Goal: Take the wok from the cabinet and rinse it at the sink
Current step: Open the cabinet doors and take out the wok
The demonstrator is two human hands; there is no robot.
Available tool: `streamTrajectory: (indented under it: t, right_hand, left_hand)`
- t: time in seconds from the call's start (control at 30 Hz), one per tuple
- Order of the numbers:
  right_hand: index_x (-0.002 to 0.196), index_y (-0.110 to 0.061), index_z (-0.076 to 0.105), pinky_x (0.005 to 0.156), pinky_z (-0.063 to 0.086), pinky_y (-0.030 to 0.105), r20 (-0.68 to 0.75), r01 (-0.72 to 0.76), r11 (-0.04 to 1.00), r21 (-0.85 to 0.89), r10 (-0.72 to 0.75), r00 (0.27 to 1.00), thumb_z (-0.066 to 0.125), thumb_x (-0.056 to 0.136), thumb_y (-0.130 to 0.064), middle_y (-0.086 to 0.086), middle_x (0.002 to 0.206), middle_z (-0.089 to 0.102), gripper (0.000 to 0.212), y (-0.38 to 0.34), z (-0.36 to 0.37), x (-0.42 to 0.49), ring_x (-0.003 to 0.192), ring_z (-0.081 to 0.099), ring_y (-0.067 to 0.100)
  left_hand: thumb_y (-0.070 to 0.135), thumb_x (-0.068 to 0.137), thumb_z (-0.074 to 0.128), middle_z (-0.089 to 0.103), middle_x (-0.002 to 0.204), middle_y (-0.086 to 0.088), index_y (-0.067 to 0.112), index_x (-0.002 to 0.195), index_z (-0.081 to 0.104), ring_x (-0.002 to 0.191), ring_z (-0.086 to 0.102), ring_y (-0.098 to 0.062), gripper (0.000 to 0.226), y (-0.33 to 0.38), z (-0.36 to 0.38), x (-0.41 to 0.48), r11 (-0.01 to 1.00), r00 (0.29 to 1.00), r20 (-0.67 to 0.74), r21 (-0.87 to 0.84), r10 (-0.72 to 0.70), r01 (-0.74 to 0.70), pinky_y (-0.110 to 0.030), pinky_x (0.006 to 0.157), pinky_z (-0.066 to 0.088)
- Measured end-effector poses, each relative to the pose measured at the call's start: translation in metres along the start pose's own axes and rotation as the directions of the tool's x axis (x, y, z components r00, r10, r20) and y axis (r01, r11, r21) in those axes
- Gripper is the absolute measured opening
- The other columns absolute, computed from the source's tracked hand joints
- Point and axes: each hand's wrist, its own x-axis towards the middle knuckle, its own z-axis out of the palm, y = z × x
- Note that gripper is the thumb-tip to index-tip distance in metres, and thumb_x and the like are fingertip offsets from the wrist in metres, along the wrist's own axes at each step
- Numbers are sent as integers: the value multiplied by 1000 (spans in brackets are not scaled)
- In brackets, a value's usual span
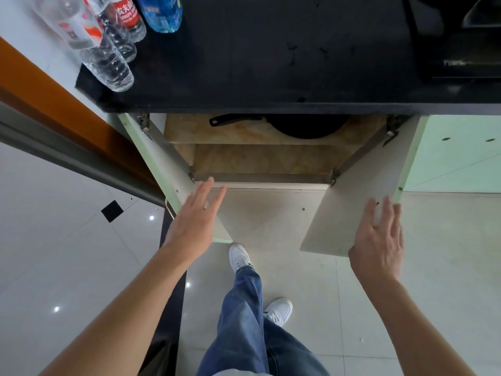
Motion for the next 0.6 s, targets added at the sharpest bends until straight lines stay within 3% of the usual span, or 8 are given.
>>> streamTrajectory:
  t: [0.1,0.2,0.3,0.43,0.6]
  right_hand:
    - [150,4,33,124,16,53,93,188,963,-194,-173,981,74,70,8,26,156,28,90,-17,9,18,150,19,41]
    - [156,-3,20,125,11,46,229,301,932,-200,-254,940,68,86,-16,21,162,18,86,-28,21,26,153,12,36]
    - [159,-9,16,123,9,50,242,273,956,-109,-240,940,59,92,-30,18,165,16,82,-21,29,33,154,8,35]
    - [160,-14,14,123,12,49,252,238,962,-132,-200,947,54,94,-40,13,167,18,81,10,39,35,154,13,31]
    - [154,-7,36,118,27,58,252,176,975,-134,-138,958,74,84,-32,23,156,39,84,59,57,33,146,34,41]
  left_hand:
    - [-1,84,62,-14,163,-12,23,155,0,149,0,-39,97,25,3,17,993,971,220,90,-94,76,-49,111,35]
    - [27,90,60,-14,163,-12,26,153,-7,149,-8,-36,92,43,14,28,978,936,284,73,-207,195,-61,117,16]
    - [43,92,49,-11,164,-10,29,153,-9,150,-10,-32,85,35,30,28,969,938,251,121,-238,214,-63,117,5]
    - [49,93,40,-6,165,-8,30,153,-8,151,-6,-27,79,5,50,2,961,957,173,189,-234,201,-58,119,4]
    - [53,94,37,1,165,-8,30,154,-8,152,2,-27,78,-53,69,-31,931,936,191,280,-295,236,-49,122,3]
